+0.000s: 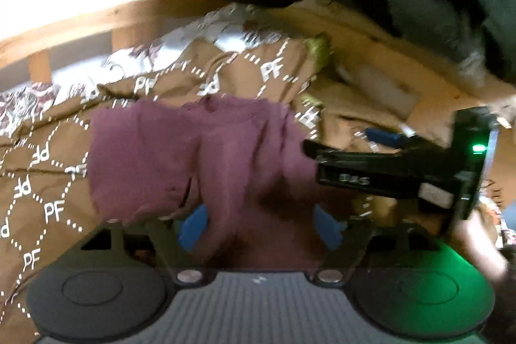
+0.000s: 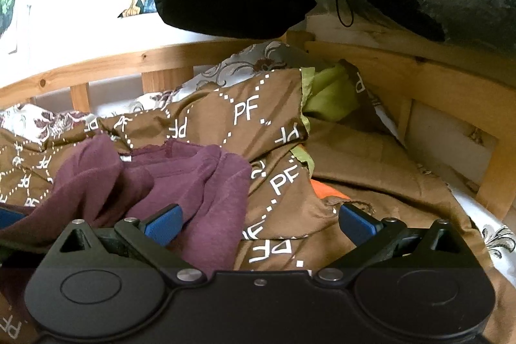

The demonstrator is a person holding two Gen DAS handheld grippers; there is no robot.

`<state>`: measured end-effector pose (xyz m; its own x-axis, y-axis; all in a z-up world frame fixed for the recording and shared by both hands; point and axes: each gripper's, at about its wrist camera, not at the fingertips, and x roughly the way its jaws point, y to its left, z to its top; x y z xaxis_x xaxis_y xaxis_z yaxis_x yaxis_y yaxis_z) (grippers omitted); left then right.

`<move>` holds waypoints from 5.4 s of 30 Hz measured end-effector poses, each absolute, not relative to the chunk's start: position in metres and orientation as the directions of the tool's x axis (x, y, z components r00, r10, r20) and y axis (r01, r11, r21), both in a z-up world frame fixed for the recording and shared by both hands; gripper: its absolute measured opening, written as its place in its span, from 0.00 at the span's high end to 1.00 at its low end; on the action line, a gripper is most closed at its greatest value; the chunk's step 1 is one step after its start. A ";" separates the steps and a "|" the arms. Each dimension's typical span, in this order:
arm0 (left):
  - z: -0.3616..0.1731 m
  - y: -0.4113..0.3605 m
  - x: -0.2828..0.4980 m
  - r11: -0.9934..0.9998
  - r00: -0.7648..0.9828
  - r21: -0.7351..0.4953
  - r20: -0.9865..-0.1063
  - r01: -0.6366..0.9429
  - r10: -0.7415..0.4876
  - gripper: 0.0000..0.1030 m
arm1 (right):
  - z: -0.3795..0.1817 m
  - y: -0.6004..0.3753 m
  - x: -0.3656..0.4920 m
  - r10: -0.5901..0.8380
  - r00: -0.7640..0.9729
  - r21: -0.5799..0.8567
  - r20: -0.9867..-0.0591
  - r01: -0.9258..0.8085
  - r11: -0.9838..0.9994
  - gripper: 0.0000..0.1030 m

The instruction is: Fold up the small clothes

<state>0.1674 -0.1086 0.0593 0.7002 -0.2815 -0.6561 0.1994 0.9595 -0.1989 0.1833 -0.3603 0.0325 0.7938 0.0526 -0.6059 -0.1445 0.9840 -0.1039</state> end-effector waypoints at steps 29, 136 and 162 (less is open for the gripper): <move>0.006 -0.085 0.138 0.992 0.672 0.097 -0.740 0.077 0.020 0.01 | -0.015 -0.310 0.210 0.622 0.485 0.576 -0.615 -0.262 0.774 0.01; -0.037 -0.055 0.156 0.907 0.600 -0.376 -0.776 -0.191 -0.195 0.00 | 0.019 -0.360 0.196 0.197 0.800 0.044 -0.566 -0.210 0.977 0.85; -0.038 -0.054 0.153 0.911 0.594 -0.372 -0.779 -0.178 -0.201 0.00 | -0.007 -0.387 0.249 0.322 0.754 0.289 -0.573 -0.182 0.940 0.54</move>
<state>0.1529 -0.0544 -0.0377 0.5939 -0.2014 -0.7789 -0.1784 0.9111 -0.3716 0.2488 -0.3866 -0.0074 0.7537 0.3221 -0.5729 -0.1823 0.9399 0.2886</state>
